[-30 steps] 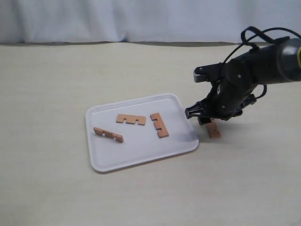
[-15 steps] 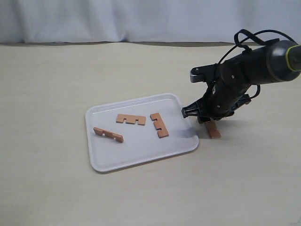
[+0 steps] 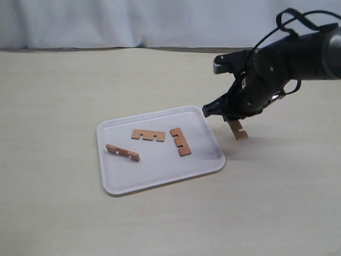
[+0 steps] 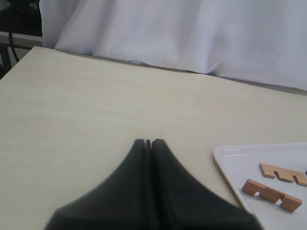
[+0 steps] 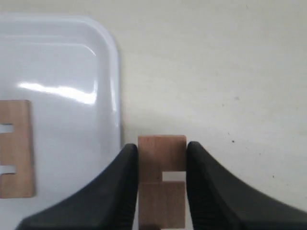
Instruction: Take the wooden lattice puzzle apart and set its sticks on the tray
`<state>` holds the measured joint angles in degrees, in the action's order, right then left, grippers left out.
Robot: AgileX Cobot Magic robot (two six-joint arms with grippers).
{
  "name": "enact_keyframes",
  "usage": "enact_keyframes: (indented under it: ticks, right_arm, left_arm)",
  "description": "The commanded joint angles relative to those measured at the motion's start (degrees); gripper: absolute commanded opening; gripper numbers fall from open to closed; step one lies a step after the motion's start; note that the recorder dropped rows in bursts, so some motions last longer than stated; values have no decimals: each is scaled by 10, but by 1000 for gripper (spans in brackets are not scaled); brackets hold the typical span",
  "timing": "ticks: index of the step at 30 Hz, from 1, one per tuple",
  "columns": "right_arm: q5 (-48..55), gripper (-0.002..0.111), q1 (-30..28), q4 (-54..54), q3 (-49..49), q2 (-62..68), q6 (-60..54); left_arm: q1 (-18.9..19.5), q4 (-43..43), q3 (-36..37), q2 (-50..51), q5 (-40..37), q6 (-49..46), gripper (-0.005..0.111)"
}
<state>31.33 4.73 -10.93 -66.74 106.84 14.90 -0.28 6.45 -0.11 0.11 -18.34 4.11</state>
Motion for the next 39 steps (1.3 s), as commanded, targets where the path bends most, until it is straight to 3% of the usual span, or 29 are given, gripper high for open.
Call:
enact_keyframes:
  ticks: [1,9,20,23,27,29,33,35,36,39]
  right_arm:
    - [39,5,51,-3,-29,-41,-23]
    - [15,5,182,-3,-59,-4,-6]
    - [-39,7,208,2,-82,112,29]
    - [-57,20,208,2,-82,126,29]
    - [-40,51,208,2,-96,121,34]
    - [-10,53,208,2,-111,107,34]
    - [76,49,208,-16,-126,61,26]
    - [120,32,207,-46,-126,45,20]
    - [154,9,205,-68,-117,38,4]
    - [143,4,185,-47,-70,35,1]
  left_arm:
    - [-4,0,1,-1,6,2,0]
    - [-4,0,1,-1,6,2,0]
    - [-4,0,1,-1,6,2,0]
    - [-4,0,1,-1,6,2,0]
    - [-4,0,1,-1,6,2,0]
    - [-4,0,1,-1,6,2,0]
    - [-4,0,1,-1,6,2,0]
    - [-4,0,1,-1,6,2,0]
    - [-4,0,1,-1,6,2,0]
    - [-4,0,1,-1,6,2,0]
